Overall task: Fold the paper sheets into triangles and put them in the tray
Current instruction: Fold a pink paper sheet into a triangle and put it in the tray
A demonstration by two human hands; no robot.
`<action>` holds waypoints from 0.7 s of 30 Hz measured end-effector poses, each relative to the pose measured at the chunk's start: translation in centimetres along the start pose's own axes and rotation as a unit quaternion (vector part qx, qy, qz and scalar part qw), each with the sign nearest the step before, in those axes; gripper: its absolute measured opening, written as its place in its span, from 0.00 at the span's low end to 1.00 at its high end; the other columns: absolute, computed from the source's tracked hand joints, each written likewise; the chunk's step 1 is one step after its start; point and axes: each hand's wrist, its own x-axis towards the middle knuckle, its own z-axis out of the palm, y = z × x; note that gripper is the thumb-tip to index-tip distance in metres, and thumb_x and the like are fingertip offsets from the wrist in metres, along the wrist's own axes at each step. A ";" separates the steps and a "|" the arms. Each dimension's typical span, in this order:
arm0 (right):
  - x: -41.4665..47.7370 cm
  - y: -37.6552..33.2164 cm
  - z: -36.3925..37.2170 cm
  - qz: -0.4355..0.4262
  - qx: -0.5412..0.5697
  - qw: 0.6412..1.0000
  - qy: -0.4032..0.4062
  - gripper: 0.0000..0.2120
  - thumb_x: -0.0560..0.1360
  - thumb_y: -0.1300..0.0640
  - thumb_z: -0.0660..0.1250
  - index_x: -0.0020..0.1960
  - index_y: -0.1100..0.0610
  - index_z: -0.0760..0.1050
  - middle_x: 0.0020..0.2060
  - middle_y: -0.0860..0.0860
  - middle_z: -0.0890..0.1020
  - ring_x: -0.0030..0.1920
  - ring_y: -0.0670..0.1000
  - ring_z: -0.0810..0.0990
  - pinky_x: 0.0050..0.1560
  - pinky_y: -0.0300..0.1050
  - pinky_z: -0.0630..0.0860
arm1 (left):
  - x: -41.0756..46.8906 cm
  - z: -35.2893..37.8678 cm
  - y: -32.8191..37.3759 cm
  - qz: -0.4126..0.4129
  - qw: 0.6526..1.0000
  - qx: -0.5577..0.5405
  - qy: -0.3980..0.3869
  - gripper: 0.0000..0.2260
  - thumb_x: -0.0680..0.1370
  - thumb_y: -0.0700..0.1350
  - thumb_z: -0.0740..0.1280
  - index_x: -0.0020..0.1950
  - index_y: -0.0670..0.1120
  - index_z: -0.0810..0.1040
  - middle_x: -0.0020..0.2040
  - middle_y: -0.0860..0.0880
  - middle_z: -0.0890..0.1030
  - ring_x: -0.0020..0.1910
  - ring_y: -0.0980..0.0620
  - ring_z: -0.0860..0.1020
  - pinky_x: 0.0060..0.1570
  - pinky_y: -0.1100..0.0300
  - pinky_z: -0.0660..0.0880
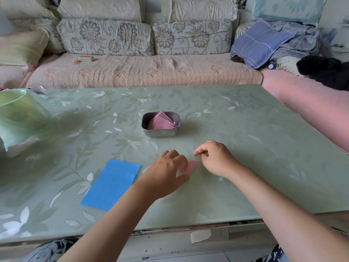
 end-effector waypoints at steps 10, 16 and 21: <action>-0.5 0.2 0.0 -0.041 -0.011 0.998 -0.051 0.05 0.70 0.45 0.75 0.42 0.40 0.80 0.47 0.42 0.75 0.42 0.38 0.74 0.42 0.31 0.65 | 1.2 0.1 -0.8 -0.019 1.000 -0.021 0.012 0.18 0.72 0.53 0.74 0.59 0.54 0.75 0.53 0.56 0.77 0.52 0.51 0.70 0.51 0.62 0.65; 0.0 -0.7 -0.6 0.005 0.087 0.993 -0.074 0.03 0.71 0.51 0.74 0.41 0.47 0.81 0.35 0.40 0.82 0.33 0.37 0.76 0.39 0.36 0.70 | 1.3 0.0 -0.8 0.004 0.999 -0.036 0.019 0.19 0.71 0.50 0.74 0.60 0.54 0.74 0.53 0.55 0.74 0.52 0.51 0.72 0.55 0.54 0.71; 0.1 -1.8 -0.7 0.053 0.218 0.972 -0.067 0.05 0.74 0.60 0.71 0.44 0.51 0.81 0.30 0.44 0.82 0.28 0.41 0.75 0.31 0.32 0.69 | 1.1 -0.7 -1.3 0.049 0.997 0.014 0.050 0.34 0.63 0.58 0.79 0.66 0.55 0.72 0.64 0.55 0.71 0.62 0.51 0.69 0.60 0.55 0.70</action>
